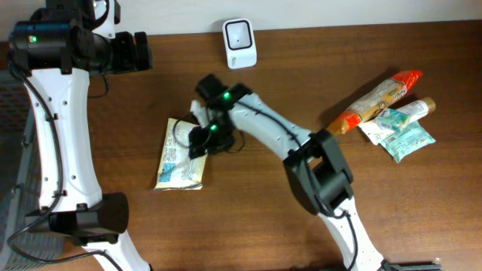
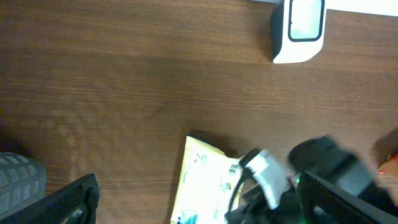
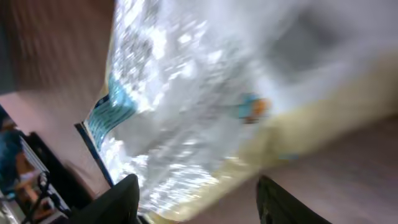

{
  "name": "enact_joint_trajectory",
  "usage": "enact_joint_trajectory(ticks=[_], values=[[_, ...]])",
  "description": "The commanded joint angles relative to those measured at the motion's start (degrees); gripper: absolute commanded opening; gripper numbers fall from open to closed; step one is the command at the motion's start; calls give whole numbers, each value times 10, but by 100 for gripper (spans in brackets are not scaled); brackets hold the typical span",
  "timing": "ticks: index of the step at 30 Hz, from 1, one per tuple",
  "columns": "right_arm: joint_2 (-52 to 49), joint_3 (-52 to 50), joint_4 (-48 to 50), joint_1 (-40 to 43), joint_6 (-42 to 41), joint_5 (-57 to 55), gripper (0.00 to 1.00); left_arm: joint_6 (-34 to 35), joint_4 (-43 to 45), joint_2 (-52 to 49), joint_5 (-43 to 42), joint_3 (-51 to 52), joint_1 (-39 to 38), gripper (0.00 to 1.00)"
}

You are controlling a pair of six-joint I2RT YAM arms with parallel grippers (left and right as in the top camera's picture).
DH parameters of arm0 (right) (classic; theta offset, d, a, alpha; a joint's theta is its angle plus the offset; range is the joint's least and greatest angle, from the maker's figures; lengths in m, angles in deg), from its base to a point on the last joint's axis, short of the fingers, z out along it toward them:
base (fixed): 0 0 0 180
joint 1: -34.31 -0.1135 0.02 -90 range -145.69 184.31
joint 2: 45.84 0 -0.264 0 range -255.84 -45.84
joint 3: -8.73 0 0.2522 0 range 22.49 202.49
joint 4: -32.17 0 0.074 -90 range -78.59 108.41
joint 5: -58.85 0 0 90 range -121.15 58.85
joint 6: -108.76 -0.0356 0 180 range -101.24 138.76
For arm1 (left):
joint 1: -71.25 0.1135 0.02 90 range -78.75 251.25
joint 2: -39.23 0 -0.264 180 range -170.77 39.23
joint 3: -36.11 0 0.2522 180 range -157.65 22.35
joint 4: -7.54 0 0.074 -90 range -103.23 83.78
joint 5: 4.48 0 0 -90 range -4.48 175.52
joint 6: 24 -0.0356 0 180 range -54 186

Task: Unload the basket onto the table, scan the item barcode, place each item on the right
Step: 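Lift the white wipes pack toward the scanner with the right gripper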

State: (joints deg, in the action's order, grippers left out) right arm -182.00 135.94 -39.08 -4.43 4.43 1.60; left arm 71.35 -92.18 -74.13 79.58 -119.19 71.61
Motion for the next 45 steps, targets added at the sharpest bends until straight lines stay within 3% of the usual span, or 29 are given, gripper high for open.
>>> enact_joint_trajectory(ticks=[1,3,5,6,11,16,17,19,21,26,30,32,37,39,43,45], values=[[-2,7,1,-39,-21,-19,55,-9,1,3,0,-5,3,99],[-2,7,22,-45,-28,-31,31,-9,1,3,0,-5,3,99],[-2,6,25,-57,-42,-108,18,-9,1,3,0,-5,3,99],[-5,0,25,-65,-42,-137,16,-9,1,3,0,-5,3,99],[-31,-12,6,-88,-76,-216,17,-9,1,3,0,-5,3,99],[-31,-12,-34,-41,-112,-370,18,-9,1,3,0,-5,3,99],[-31,-8,-30,-20,-87,-352,18,-9,1,3,-1,-5,3,99],[-27,23,-31,9,4,-207,27,-9,1,3,0,-5,3,99],[-14,59,-34,18,36,-111,29,-9,1,3,0,-5,3,99],[3,126,-16,-15,11,31,28,-9,1,3,0,-5,3,99],[-22,38,62,-78,-46,59,28,-9,1,3,0,-5,3,99],[-22,10,51,-92,-46,46,28,-9,1,3,0,-5,3,99],[-22,10,-71,-77,-40,-170,29,-9,1,3,0,-5,3,99],[-22,10,-86,-56,-34,-209,29,-9,1,3,0,-5,3,99],[1,10,-85,18,19,-133,29,-9,1,3,0,-5,3,99],[38,10,-85,67,19,-98,37,-9,1,3,0,-5,3,99]])
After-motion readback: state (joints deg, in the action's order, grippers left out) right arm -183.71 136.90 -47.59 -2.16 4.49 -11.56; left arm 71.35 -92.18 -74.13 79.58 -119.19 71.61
